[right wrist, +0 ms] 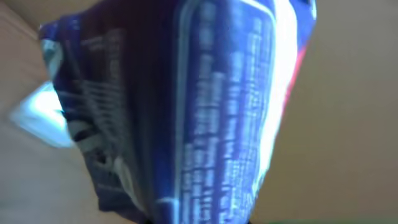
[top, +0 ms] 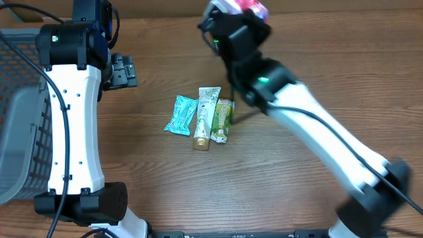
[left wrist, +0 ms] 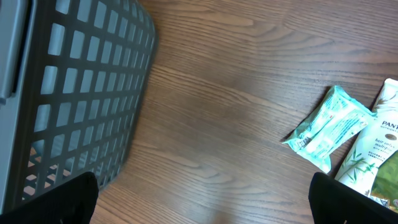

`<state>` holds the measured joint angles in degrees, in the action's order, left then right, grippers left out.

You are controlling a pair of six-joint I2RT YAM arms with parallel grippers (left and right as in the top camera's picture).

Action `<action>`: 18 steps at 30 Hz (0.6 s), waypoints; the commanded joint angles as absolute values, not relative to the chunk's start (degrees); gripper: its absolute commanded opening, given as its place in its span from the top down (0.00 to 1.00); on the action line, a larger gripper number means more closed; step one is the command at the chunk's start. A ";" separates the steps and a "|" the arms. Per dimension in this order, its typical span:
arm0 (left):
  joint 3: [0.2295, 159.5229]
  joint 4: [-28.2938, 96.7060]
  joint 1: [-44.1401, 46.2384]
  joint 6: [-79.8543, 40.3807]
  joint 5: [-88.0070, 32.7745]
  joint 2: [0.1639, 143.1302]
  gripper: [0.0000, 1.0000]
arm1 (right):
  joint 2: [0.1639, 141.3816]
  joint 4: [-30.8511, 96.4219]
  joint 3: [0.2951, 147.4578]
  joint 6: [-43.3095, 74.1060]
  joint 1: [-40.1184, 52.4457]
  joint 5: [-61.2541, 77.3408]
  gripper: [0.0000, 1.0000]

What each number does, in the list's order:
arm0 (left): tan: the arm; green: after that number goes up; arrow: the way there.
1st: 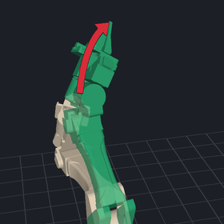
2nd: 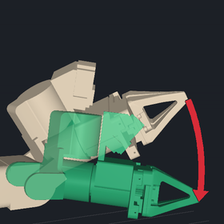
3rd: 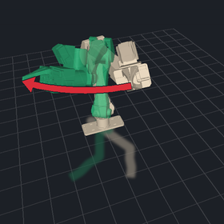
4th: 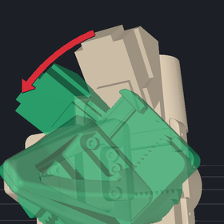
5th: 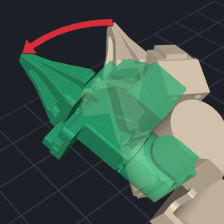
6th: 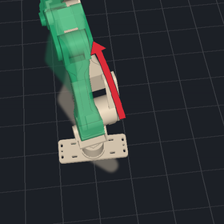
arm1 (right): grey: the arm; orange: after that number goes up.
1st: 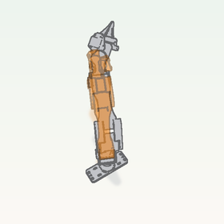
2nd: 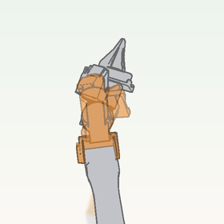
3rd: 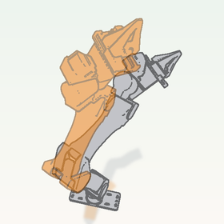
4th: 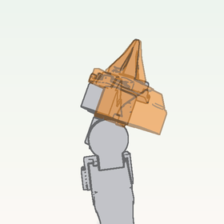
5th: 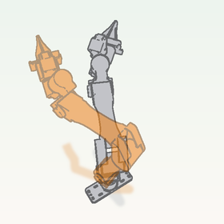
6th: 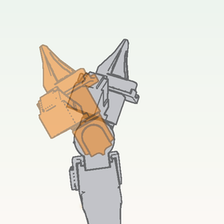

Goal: Scan the item barcode
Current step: 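Carry the purple pack to the white scanner and hold it there, then move the purple pack right and set it on the table edge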

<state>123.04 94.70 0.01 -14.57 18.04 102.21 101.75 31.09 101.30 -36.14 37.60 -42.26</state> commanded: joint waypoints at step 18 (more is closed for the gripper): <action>123.90 94.56 0.01 -13.93 18.37 101.36 0.00 | 94.76 61.63 83.37 12.03 -4.36 17.61 0.96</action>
